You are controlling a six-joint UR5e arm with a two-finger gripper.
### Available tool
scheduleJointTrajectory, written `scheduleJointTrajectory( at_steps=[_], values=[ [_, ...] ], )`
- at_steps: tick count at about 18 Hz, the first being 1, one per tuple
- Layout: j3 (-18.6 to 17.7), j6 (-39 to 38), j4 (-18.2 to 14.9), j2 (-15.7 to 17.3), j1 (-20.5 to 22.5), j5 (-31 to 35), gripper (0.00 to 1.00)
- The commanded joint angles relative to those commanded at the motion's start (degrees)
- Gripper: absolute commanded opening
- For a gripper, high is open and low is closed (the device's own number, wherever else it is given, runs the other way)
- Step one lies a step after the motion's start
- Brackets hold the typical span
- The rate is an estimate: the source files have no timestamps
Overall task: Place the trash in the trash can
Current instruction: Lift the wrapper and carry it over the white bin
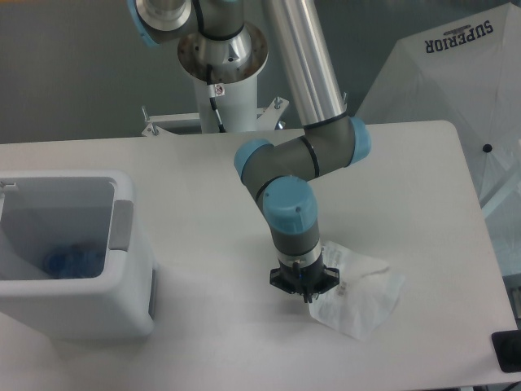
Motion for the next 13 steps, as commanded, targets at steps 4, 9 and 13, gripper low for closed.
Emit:
scheduleJointTrajectory(
  at_steps=[4,9,13],
  values=[
    [0.1,-2.7,-0.1,4.5,0.0,-4.7,0.00],
    [4.3,-15.5,0.0,10.7,0.0,-14.6,0.00],
    [8.9,-28.0,0.1,17.6,0.6,-23.1,0.00]
  ],
)
